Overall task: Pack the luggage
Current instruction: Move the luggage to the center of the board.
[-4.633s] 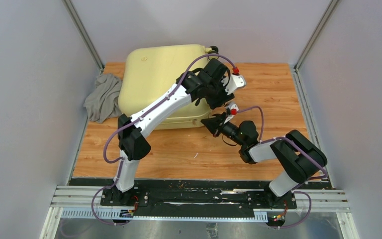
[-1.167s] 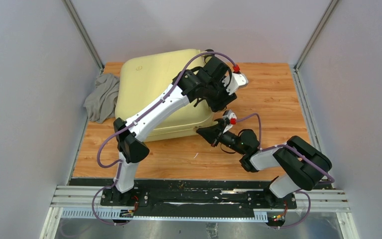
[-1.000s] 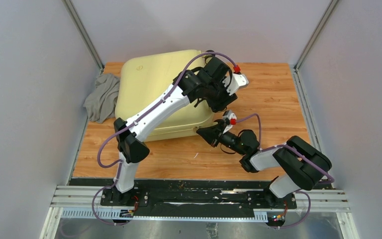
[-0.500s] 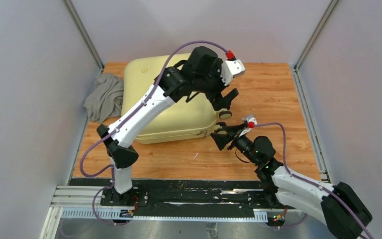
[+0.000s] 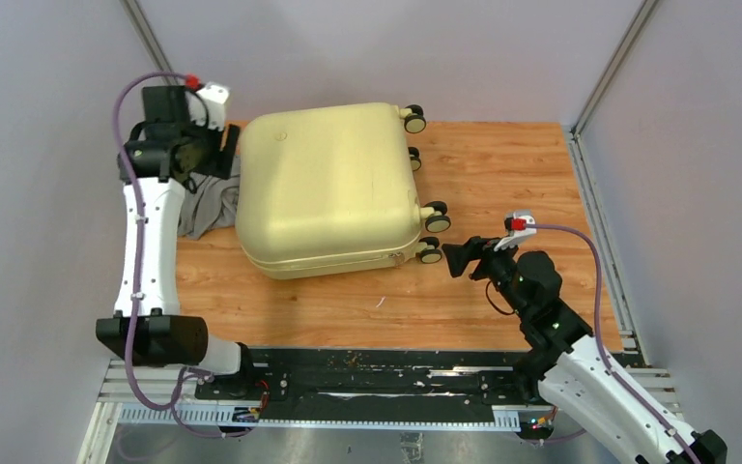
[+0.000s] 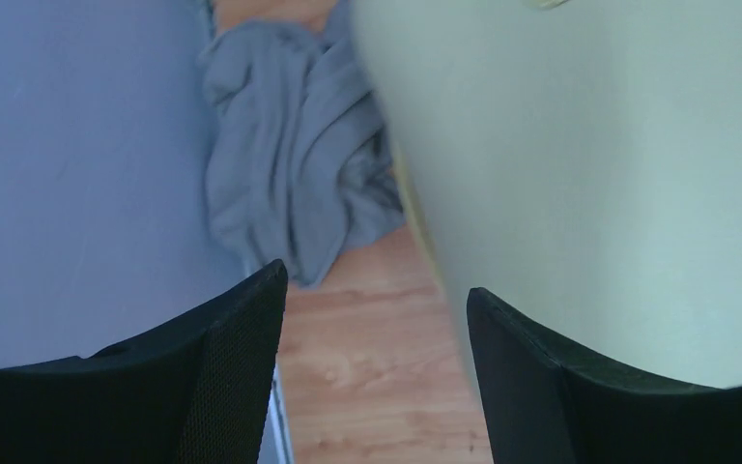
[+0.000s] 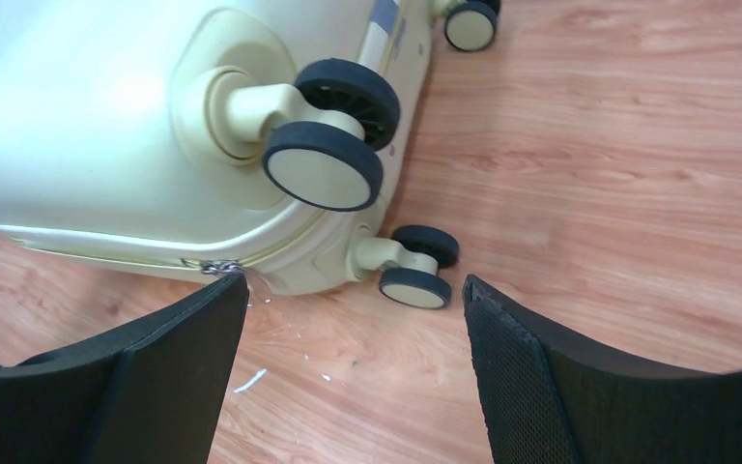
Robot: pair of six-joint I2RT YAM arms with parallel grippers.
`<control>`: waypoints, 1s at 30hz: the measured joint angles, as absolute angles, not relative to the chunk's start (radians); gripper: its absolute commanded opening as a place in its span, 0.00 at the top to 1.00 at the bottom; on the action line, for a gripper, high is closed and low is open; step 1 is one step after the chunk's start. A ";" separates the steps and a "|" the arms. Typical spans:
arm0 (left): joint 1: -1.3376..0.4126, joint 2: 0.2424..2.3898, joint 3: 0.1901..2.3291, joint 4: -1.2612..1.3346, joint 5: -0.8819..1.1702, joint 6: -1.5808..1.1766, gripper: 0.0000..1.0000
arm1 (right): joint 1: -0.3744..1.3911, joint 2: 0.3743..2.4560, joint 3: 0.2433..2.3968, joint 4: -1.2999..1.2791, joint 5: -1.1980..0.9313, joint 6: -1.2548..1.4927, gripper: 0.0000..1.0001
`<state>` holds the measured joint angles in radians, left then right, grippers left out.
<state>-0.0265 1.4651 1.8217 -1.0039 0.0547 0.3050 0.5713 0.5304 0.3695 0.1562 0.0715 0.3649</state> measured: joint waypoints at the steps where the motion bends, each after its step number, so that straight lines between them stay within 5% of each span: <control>1: 0.038 1.436 1.774 -0.999 0.042 0.313 0.27 | 0.563 0.540 0.392 0.121 0.075 0.367 0.15; 5: 0.196 1.336 1.576 -0.926 0.003 0.340 0.26 | 0.540 0.565 0.443 0.019 0.082 0.371 0.14; 15: 0.186 1.428 1.262 -0.641 0.056 0.289 0.30 | 0.402 0.533 0.480 -0.159 0.115 0.378 0.11; 25: -0.096 1.508 1.271 -0.501 0.126 0.150 0.21 | 0.242 0.556 0.480 -0.202 0.123 0.383 0.10; 30: -0.177 1.523 1.269 -0.491 0.220 0.123 0.05 | 0.154 0.587 0.480 -0.202 0.120 0.379 0.09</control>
